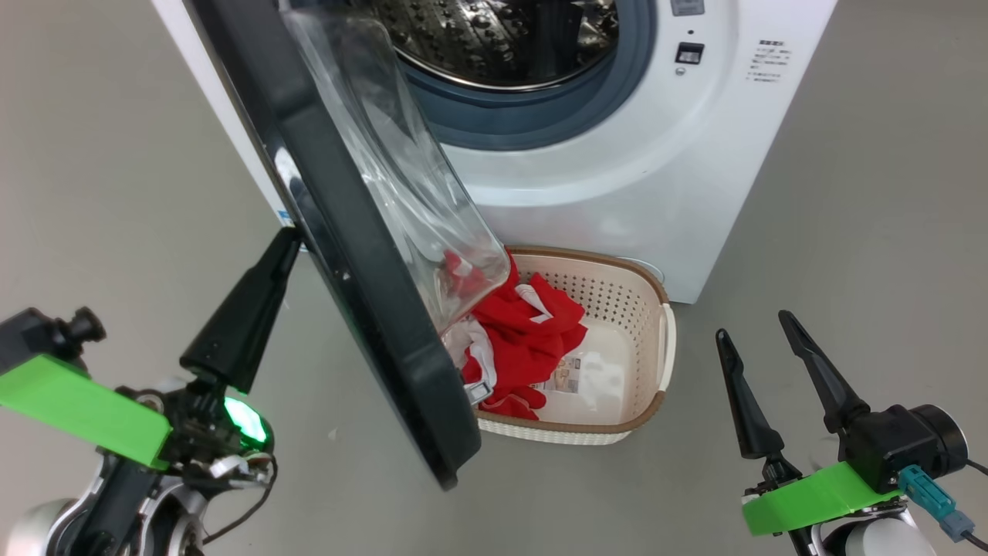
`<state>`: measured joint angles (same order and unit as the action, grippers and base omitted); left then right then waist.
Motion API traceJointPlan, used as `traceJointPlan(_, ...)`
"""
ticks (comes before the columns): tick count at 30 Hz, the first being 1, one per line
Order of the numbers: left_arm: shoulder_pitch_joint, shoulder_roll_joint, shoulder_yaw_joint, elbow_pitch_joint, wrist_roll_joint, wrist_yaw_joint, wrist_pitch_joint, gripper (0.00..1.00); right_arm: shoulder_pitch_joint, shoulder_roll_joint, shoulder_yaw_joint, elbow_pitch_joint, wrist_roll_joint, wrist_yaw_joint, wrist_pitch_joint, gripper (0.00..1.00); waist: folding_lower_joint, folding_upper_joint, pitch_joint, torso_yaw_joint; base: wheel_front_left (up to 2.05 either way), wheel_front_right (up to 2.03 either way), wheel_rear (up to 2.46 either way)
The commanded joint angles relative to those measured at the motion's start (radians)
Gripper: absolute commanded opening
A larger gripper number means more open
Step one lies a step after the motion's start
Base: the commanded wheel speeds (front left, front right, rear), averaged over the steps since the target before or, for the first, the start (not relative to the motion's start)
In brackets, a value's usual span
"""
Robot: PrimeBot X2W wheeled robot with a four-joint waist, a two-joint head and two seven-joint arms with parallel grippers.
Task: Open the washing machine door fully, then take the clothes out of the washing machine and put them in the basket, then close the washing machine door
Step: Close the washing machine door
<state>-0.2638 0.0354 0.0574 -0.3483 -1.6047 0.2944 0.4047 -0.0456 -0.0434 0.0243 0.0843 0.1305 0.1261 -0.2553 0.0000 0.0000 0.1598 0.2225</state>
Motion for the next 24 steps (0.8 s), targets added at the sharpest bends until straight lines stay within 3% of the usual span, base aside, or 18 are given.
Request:
traceJointPlan(1, -0.016, 0.016, 0.018, -0.028, -0.014, 0.005, 0.010, 0.00, -0.042, -0.007, 0.023, -0.026, 0.007, 0.005, -0.006, 1.00, 0.0000, 0.0000, 0.005, -0.010, 0.00, 0.00, 0.00)
traceJointPlan(24, -0.082, 0.015, -0.037, 0.016, -0.030, -0.027, -0.026, 0.00, -0.069, -0.007, 0.020, -0.036, 0.021, 0.005, -0.006, 1.00, 0.0000, 0.0000, 0.055, -0.139, 0.00, 0.00, 0.00)
